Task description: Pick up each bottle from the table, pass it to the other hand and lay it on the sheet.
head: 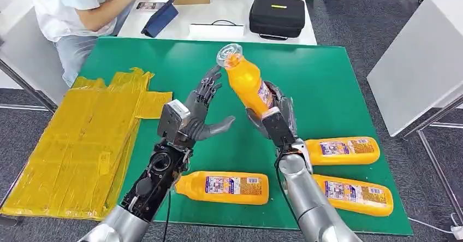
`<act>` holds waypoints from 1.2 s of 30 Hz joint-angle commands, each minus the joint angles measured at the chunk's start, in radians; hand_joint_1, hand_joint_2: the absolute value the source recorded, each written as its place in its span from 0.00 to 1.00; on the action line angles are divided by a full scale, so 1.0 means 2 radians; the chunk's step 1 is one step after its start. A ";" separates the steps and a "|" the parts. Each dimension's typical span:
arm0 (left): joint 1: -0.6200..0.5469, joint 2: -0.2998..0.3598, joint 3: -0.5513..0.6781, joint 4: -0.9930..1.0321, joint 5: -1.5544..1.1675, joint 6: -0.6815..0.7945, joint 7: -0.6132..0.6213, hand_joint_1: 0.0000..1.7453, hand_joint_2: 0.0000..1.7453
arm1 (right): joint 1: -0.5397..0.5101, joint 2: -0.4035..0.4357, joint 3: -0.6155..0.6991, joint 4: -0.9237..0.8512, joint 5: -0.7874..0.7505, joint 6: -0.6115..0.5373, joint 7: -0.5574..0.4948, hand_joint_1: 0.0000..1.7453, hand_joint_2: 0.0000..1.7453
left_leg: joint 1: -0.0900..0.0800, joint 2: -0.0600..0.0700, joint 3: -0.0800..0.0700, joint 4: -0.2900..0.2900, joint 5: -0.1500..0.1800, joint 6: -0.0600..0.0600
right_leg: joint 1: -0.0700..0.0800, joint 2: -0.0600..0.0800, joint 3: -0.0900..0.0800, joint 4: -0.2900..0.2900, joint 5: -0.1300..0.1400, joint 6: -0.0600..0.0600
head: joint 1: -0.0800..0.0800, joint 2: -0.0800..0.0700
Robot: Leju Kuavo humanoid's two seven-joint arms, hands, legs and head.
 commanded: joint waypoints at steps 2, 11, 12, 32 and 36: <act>-0.062 0.023 -0.060 0.040 0.012 -0.014 0.021 0.00 1.00 | -0.021 -0.003 0.019 0.015 -0.023 0.020 -0.009 1.00 1.00 | 0.001 0.000 0.005 0.001 -0.003 -0.002 | 0.001 -0.001 0.005 0.001 -0.003 -0.002 | 0.000 0.000; -0.083 0.018 -0.073 0.089 0.018 0.009 0.024 0.00 1.00 | -0.012 0.004 0.087 0.007 -0.025 0.039 -0.030 1.00 1.00 | 0.000 0.000 0.003 0.000 -0.002 -0.001 | 0.001 0.000 0.003 0.000 -0.001 -0.001 | 0.000 0.000; -0.086 0.017 -0.069 0.103 0.022 0.010 0.021 0.00 1.00 | -0.005 0.005 0.105 -0.001 -0.015 0.035 -0.032 1.00 1.00 | 0.001 0.001 0.005 0.001 -0.003 -0.002 | 0.001 0.000 0.004 0.001 -0.002 -0.002 | 0.000 0.000; -0.084 0.008 -0.006 0.127 0.103 0.008 -0.003 1.00 1.00 | -0.005 -0.003 0.188 -0.012 -0.004 0.057 -0.020 1.00 1.00 | 0.001 0.000 0.004 0.001 -0.002 -0.001 | 0.001 0.000 0.003 0.001 -0.002 -0.002 | 0.000 0.000; -0.084 0.009 -0.001 0.124 0.113 0.012 -0.003 1.00 1.00 | -0.008 -0.003 0.187 -0.005 -0.005 0.054 -0.020 1.00 1.00 | 0.000 0.000 0.002 0.000 -0.001 -0.001 | 0.001 0.000 0.002 0.000 -0.001 -0.001 | 0.000 0.000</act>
